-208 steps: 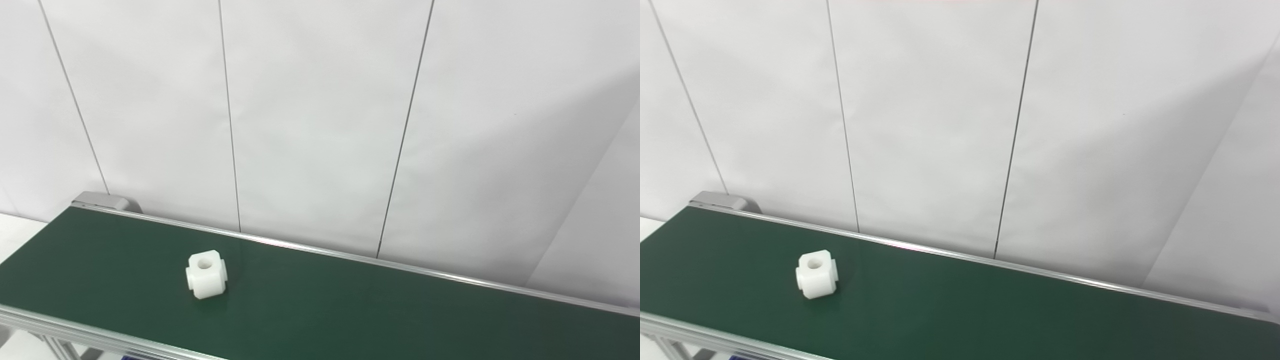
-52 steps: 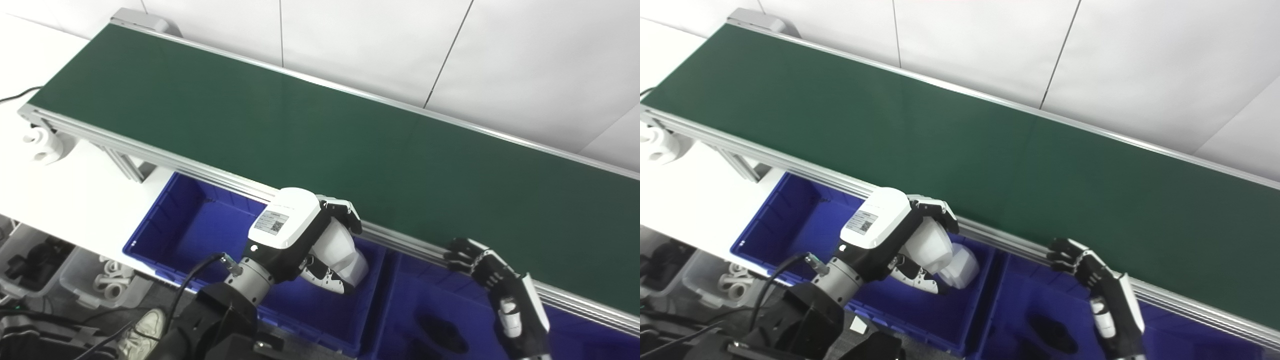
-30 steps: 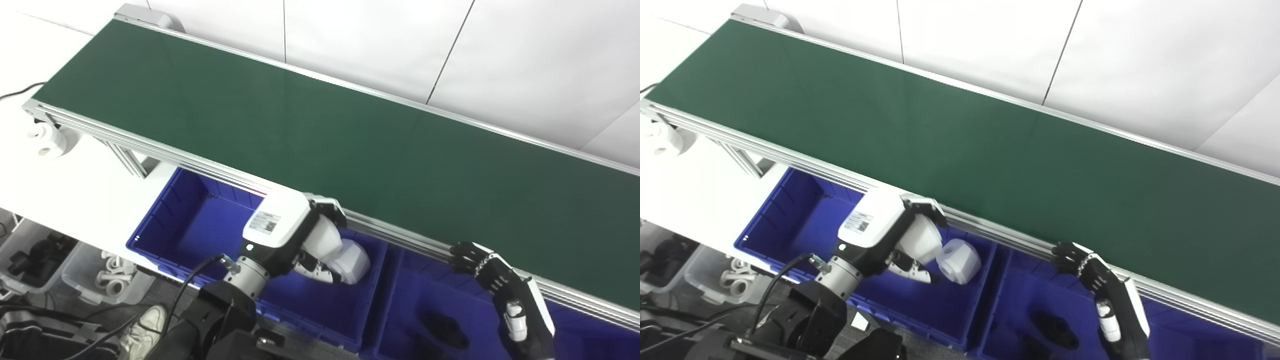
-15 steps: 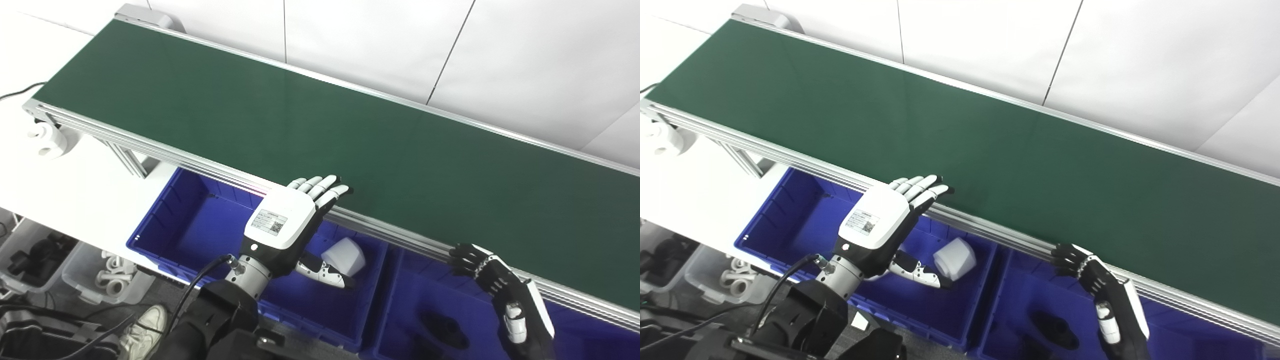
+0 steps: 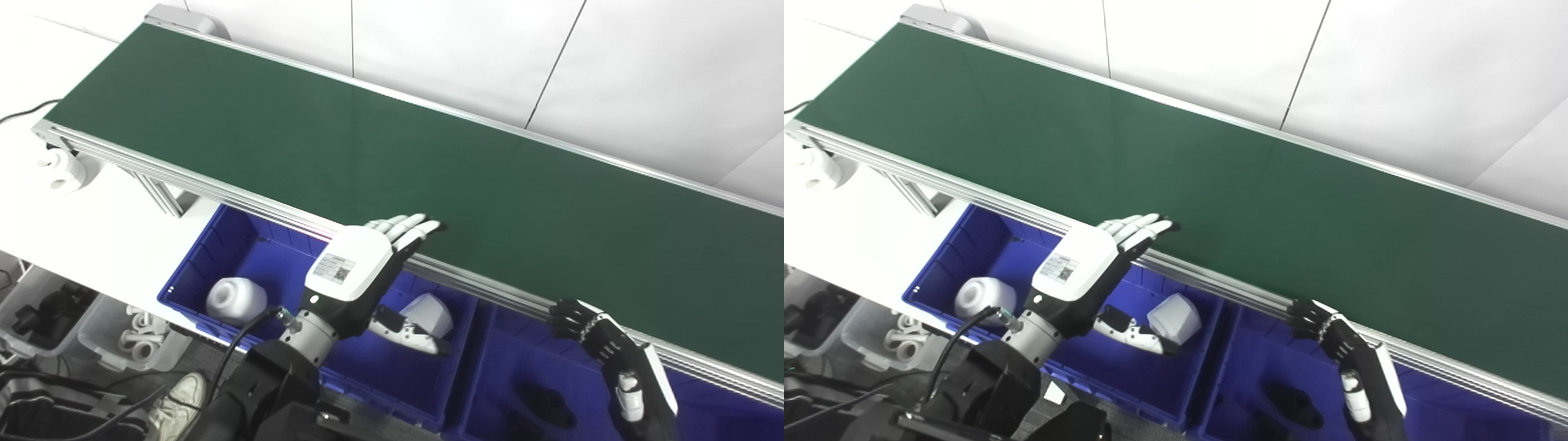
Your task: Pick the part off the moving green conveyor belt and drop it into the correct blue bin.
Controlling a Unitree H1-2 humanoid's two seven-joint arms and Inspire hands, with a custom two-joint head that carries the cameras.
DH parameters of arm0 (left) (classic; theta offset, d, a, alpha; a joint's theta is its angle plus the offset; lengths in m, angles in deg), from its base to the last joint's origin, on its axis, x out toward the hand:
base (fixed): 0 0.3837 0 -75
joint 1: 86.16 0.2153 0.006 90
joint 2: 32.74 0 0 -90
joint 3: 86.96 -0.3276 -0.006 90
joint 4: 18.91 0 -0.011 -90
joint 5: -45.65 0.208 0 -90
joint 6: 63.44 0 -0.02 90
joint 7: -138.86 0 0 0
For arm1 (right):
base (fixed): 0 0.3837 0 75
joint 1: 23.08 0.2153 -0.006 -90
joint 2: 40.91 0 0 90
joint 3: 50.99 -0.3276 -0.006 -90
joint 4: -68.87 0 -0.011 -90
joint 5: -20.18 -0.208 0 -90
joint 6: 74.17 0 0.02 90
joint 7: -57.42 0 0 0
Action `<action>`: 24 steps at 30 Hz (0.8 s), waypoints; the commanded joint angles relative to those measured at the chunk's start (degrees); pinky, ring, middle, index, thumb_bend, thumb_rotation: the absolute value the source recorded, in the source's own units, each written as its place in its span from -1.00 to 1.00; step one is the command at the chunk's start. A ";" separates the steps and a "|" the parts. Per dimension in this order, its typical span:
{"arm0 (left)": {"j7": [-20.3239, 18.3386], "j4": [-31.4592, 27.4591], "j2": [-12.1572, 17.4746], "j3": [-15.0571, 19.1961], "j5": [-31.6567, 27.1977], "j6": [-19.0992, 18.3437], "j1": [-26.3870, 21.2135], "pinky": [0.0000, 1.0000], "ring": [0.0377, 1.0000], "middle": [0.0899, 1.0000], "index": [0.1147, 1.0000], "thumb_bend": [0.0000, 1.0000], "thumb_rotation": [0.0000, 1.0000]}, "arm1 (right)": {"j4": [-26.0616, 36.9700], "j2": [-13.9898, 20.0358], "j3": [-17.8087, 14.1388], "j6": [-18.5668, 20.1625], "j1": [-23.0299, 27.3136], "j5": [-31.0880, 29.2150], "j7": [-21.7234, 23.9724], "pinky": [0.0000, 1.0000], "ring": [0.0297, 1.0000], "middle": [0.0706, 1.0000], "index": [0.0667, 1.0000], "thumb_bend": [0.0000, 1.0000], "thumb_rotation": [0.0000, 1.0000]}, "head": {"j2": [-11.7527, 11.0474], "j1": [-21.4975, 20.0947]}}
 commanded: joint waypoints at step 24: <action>-5.06 27.56 -0.22 4.54 -46.01 6.84 -7.82 0.75 0.83 0.76 0.69 0.57 0.17 | 3.80 -14.34 3.15 0.88 -2.71 17.48 -13.04 0.38 0.53 0.69 0.69 0.68 1.00 | -3.67 -22.70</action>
